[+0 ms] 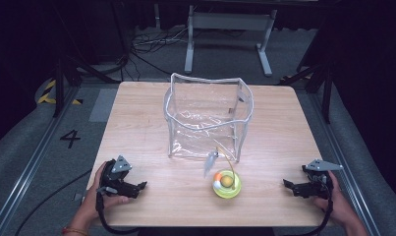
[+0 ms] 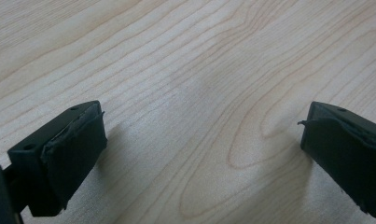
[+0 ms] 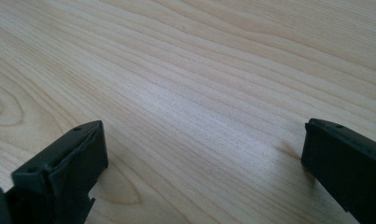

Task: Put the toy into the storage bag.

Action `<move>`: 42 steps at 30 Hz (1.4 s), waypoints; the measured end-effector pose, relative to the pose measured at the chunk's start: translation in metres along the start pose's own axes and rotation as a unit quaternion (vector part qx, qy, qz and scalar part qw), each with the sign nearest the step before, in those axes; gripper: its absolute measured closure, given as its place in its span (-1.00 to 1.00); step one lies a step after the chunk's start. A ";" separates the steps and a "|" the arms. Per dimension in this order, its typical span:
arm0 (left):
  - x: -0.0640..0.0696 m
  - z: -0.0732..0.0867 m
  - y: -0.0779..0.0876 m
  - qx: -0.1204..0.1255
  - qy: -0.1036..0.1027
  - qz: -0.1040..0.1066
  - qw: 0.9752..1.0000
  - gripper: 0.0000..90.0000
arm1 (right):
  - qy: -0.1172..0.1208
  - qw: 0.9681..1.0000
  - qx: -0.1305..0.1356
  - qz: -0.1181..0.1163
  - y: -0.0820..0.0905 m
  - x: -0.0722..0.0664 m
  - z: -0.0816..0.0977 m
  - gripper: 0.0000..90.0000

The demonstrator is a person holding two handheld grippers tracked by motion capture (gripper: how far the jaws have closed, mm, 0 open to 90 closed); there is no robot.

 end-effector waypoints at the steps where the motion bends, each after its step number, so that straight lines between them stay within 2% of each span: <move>1: 0.000 0.000 0.000 0.000 -0.002 0.000 1.000 -0.99 | 0.000 1.000 0.000 0.000 0.000 0.000 0.000 -0.99; 5: 0.000 0.000 0.000 -0.001 -0.002 -0.002 1.000 -0.99 | 0.010 1.000 -0.003 -0.009 0.000 0.000 -0.001 -0.99; 8: 0.001 0.000 0.000 -0.003 0.004 -0.001 1.000 -0.99 | 0.023 0.999 -0.018 -0.020 0.001 0.000 -0.002 -0.99; 11: 0.000 0.000 0.001 -0.001 0.000 -0.004 1.000 -0.99 | 0.027 0.999 -0.030 -0.021 0.002 0.000 -0.004 -0.96; 14: 0.000 0.000 0.001 -0.001 0.002 -0.006 1.000 -0.99 | 0.038 0.998 -0.041 -0.023 0.004 -0.002 -0.007 -0.83; 16: 0.000 0.000 0.001 -0.001 0.002 -0.006 1.000 -0.99 | 0.049 0.998 -0.042 -0.024 0.006 -0.004 -0.010 -0.54; 20: 0.000 0.000 0.001 -0.001 0.002 -0.006 1.000 -0.99 | 0.067 0.996 -0.054 -0.026 0.010 -0.010 -0.016 -0.57; 24: 0.000 0.000 0.001 -0.001 0.002 -0.004 1.000 -0.99 | 0.082 0.993 -0.067 -0.043 0.017 -0.019 -0.027 -0.50; 26: 0.000 0.000 0.001 -0.001 0.001 -0.005 1.000 -0.99 | 0.096 0.991 -0.069 -0.058 0.022 -0.027 -0.036 -0.49; 30: 0.000 0.000 0.001 -0.001 0.002 -0.004 1.000 -0.99 | 0.124 0.987 -0.078 -0.067 0.028 -0.039 -0.050 -0.48; 32: 0.000 0.000 0.001 -0.001 0.002 -0.005 1.000 -0.99 | 0.144 0.984 -0.081 -0.072 0.030 -0.046 -0.058 -0.48; 34: 0.000 0.000 0.001 -0.001 0.002 -0.006 1.000 -0.99 | 0.156 0.981 -0.080 -0.079 0.031 -0.053 -0.066 -0.48; 35: 0.000 0.000 0.001 -0.001 0.002 -0.006 1.000 -0.99 | 0.156 0.981 -0.080 -0.079 0.031 -0.053 -0.066 -0.48; 42: 0.000 0.000 0.001 -0.001 0.002 -0.004 1.000 -0.99 | 0.189 0.973 -0.084 -0.104 0.040 -0.074 -0.088 -0.45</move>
Point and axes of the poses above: each handheld gripper's, and its own axes: y roughly backward along the jaws, z roughly out of its underside, x roughly to its right, the point moved 3 cm from there along -y, roughly forward along the jaws, and after that the axes turned 1 degree about x, right-handed, at the moved point
